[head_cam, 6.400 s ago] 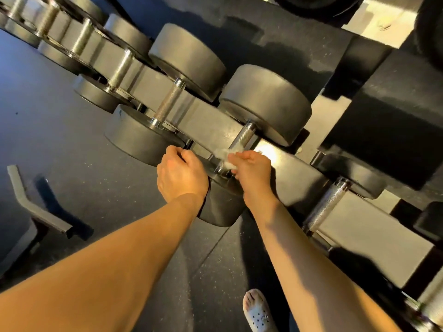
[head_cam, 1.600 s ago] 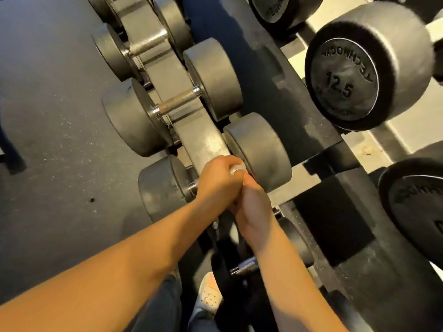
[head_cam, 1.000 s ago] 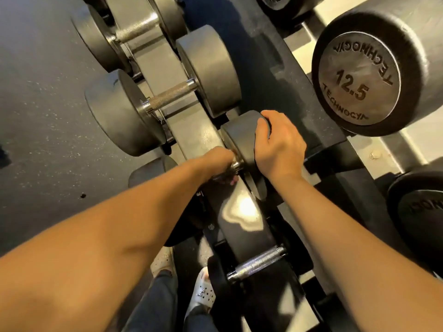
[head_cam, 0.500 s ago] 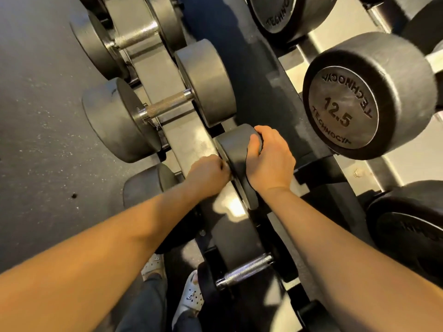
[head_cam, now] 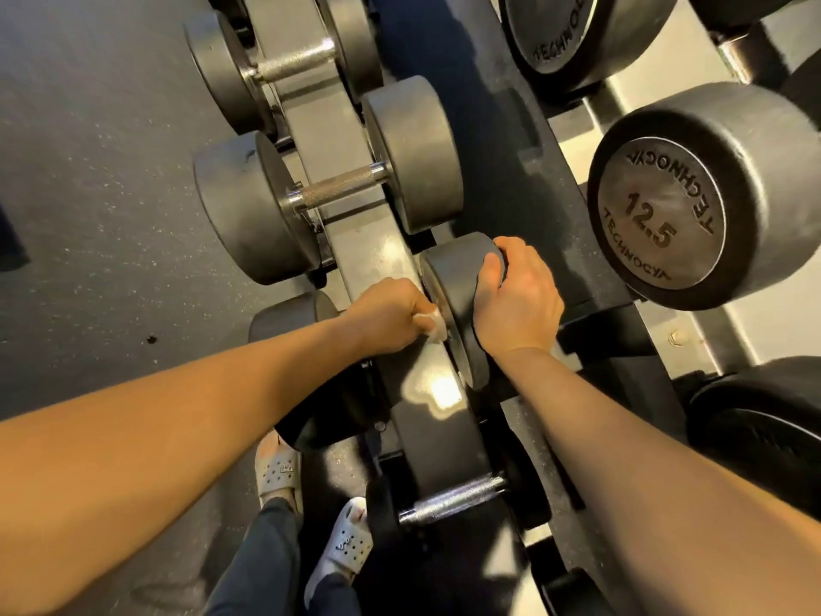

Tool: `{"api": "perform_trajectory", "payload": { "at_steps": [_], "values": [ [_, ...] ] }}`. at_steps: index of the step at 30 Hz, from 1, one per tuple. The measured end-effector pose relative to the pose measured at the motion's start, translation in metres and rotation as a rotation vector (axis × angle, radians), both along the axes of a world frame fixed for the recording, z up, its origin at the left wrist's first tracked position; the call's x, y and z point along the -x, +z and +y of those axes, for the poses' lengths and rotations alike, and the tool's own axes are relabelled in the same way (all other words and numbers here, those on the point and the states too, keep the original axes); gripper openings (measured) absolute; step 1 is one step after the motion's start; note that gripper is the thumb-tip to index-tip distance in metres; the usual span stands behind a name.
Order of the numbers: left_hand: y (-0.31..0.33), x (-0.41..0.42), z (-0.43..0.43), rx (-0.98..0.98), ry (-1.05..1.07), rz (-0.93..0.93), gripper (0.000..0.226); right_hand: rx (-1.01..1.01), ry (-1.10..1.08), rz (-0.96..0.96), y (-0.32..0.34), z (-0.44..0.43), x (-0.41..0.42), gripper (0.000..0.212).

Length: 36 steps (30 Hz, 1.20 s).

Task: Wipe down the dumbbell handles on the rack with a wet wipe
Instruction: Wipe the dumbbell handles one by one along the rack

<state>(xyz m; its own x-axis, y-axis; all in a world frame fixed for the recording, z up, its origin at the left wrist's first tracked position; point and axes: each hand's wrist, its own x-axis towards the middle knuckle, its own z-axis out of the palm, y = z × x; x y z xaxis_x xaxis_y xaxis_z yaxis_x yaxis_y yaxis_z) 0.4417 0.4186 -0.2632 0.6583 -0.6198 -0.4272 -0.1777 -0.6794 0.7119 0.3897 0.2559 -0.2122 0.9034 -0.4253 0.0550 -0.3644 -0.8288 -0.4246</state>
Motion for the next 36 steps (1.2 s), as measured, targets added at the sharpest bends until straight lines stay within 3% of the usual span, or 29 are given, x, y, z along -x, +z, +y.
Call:
{"api": "perform_trajectory", "payload": {
  "at_steps": [2,7,10,14,17,20,22,28,31,34,36],
  "values": [
    [0.001,0.007,0.007,-0.084,-0.060,-0.126,0.021,-0.021,0.000,-0.004,0.000,0.000,-0.001,0.030],
    [0.012,-0.005,0.019,-0.270,-0.023,-0.006,0.013,-0.024,0.012,-0.018,-0.002,-0.002,-0.001,0.029],
    [0.011,-0.002,-0.001,-0.137,0.152,0.125,0.016,-0.020,0.006,-0.018,-0.002,-0.002,-0.001,0.029],
    [0.011,0.015,-0.017,-0.003,0.267,0.129,0.032,-0.009,0.002,-0.025,-0.003,-0.002,-0.001,0.030],
    [0.017,0.004,0.006,-0.097,0.166,0.136,0.018,-0.030,0.002,-0.031,-0.002,-0.001,0.000,0.030],
    [0.028,-0.010,0.021,-0.296,-0.131,-0.051,0.014,-0.034,-0.003,-0.036,-0.002,-0.002,-0.001,0.030],
    [0.031,-0.009,0.021,-0.338,-0.204,-0.128,0.013,-0.019,-0.007,-0.029,-0.003,-0.001,-0.001,0.029],
    [0.013,0.010,-0.015,-0.031,0.219,0.094,0.017,0.015,-0.010,-0.026,-0.003,0.000,-0.001,0.029],
    [0.012,0.004,0.008,-0.075,0.084,0.026,0.018,0.018,-0.018,-0.032,-0.004,0.000,0.000,0.030],
    [0.028,-0.006,0.028,-0.335,-0.166,-0.102,0.028,0.031,0.000,-0.074,-0.005,0.001,0.002,0.030],
    [0.032,-0.008,0.027,-0.435,-0.187,-0.116,0.035,0.048,0.009,-0.089,-0.006,0.001,0.002,0.030]
  ]
}}
